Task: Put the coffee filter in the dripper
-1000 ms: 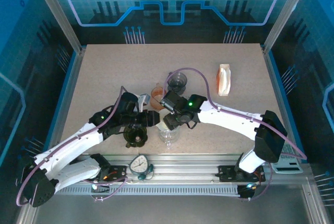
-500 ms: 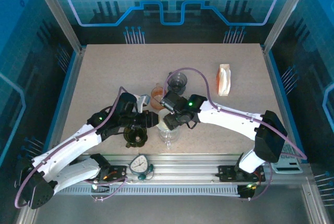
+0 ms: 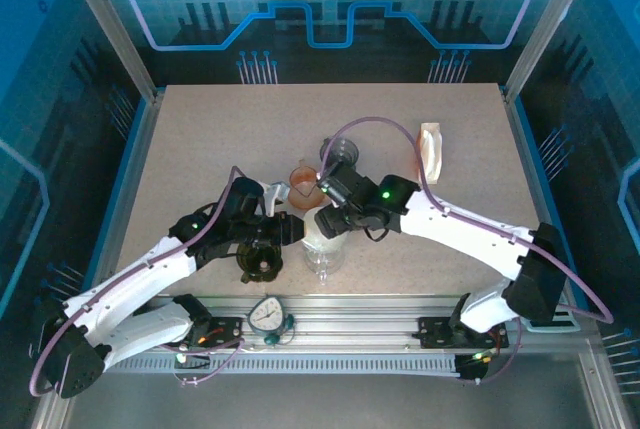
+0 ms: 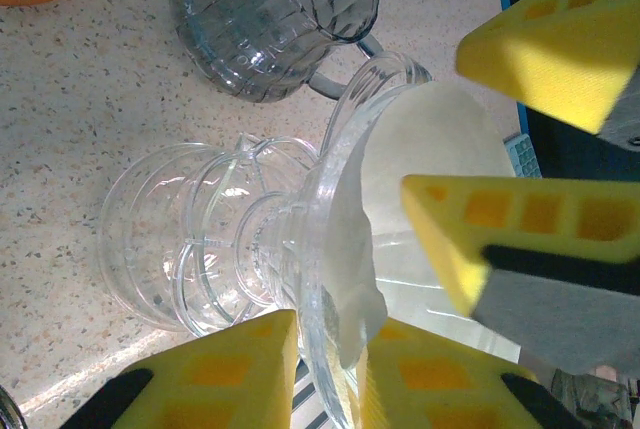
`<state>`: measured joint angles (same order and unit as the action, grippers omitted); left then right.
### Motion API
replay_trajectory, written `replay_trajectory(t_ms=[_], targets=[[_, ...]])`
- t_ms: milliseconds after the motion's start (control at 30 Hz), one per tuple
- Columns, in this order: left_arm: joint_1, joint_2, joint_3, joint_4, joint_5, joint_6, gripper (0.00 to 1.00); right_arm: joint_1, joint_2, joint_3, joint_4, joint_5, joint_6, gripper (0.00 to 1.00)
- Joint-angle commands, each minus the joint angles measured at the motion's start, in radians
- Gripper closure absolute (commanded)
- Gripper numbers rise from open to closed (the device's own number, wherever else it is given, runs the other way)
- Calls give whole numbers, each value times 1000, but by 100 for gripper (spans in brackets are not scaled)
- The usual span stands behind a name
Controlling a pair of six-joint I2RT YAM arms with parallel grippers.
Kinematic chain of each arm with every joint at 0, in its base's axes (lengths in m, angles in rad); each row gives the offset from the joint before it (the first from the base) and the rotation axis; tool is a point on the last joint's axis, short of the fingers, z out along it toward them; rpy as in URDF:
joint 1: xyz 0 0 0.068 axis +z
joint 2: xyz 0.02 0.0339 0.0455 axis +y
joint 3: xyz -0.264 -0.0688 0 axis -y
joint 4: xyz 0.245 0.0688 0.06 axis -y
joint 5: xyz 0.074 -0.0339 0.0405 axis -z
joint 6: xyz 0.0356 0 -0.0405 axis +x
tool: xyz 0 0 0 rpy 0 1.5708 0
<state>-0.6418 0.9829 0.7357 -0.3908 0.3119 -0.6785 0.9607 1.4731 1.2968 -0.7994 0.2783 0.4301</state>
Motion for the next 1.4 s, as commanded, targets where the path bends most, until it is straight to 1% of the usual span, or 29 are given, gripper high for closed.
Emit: replay_trajectory(t_ms=[0,300,467,633,700,933,1000,1200,1367], targets=[[-7,4,-14,-8,8,15,76,-7,28,19,-10,-36,13,30],[-7,8,-19,-4,7,14,75,0,97,-13,6,-63,10,31],[-7,-19,-12,-16,3,13,62,4,125,-19,-1,-50,4,31],[-7,-43,-4,-24,5,9,59,6,131,-24,2,-43,5,31],[-6,-37,-5,-22,13,7,61,7,133,-25,0,-39,7,31],[-6,-24,-15,-20,23,11,76,8,126,-31,2,-28,12,31],[-7,-24,-17,-19,26,13,79,9,118,-28,5,-25,14,31],[-7,-20,-25,-17,28,14,83,8,81,-12,18,-15,17,30],[-6,-27,-30,-18,17,13,80,9,16,22,17,5,12,30]])
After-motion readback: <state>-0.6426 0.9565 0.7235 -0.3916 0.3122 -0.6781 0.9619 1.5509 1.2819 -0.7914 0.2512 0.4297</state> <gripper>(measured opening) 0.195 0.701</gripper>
